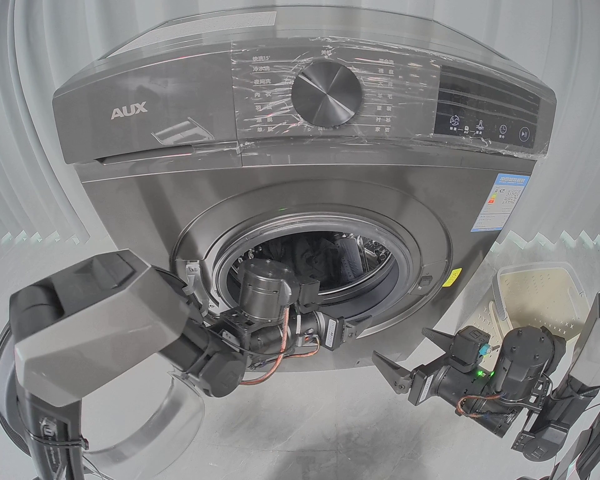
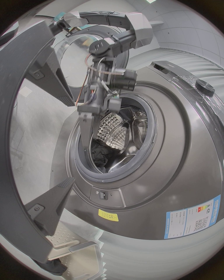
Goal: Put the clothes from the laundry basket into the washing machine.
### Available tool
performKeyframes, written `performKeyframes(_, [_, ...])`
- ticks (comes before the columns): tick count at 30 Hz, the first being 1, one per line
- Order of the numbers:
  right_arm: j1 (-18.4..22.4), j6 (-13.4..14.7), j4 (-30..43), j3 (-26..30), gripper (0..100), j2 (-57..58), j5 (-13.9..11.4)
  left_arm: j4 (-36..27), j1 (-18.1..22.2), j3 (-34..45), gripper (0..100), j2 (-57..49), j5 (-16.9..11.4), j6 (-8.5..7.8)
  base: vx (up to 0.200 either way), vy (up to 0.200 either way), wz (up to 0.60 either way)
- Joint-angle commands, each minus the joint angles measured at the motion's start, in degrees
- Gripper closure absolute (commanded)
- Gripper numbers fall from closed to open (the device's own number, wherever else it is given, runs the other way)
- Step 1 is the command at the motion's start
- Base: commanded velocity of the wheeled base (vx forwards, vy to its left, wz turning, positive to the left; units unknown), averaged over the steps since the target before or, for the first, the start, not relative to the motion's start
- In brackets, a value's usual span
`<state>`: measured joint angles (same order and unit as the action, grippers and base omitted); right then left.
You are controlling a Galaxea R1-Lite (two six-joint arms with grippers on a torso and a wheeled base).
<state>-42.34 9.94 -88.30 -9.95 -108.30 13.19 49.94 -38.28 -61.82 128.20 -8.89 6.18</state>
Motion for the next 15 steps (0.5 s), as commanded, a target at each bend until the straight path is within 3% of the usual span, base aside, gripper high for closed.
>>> performKeyframes(1, [0.59, 0.0, -0.03, 0.72, 0, 1.87, -0.01, 3.93, -1.98, 11.63, 0, -13.59, 1.59, 0.85, 0.0, 0.0, 0.0])
performKeyframes(4, [0.68, 0.0, -0.03, 1.69, 0, 2.74, -0.01, 3.67, -2.5, 16.99, 0, -21.06, 5.2, 4.54, 0.0, 0.0, 0.0])
performKeyframes(5, [0.68, 0.0, -0.03, 1.77, 0, 2.92, -0.01, 3.67, -2.5, 17.43, 0, -21.85, 5.72, 4.81, 0.0, 0.0, 0.0])
performKeyframes(6, [0.85, 0.0, -0.03, 2.48, 0, 3.8, -0.01, 3.58, -2.33, 19.89, 0, -25.63, 9.06, 6.12, 0.0, 0.0, 0.0])
performKeyframes(7, [0.85, 0.0, -0.03, 2.56, 0, 3.89, -0.01, 3.58, -2.41, 20.07, 0, -26.07, 9.33, 6.21, 0.0, 0.0, 0.0])
performKeyframes(8, [1.03, 0.0, -0.03, 3.44, 0, 5.21, 0.08, 4.02, -2.41, 23.76, 0, -29.85, 12.05, 7.09, 0.0, 0.0, 0.0])
performKeyframes(15, [2.96, -0.18, 0.05, 5.9, 0, 11.09, 0.17, 4.11, -3.21, 33.61, 0, -41.36, 16.88, 6.92, 0.0, 0.0, 0.0])
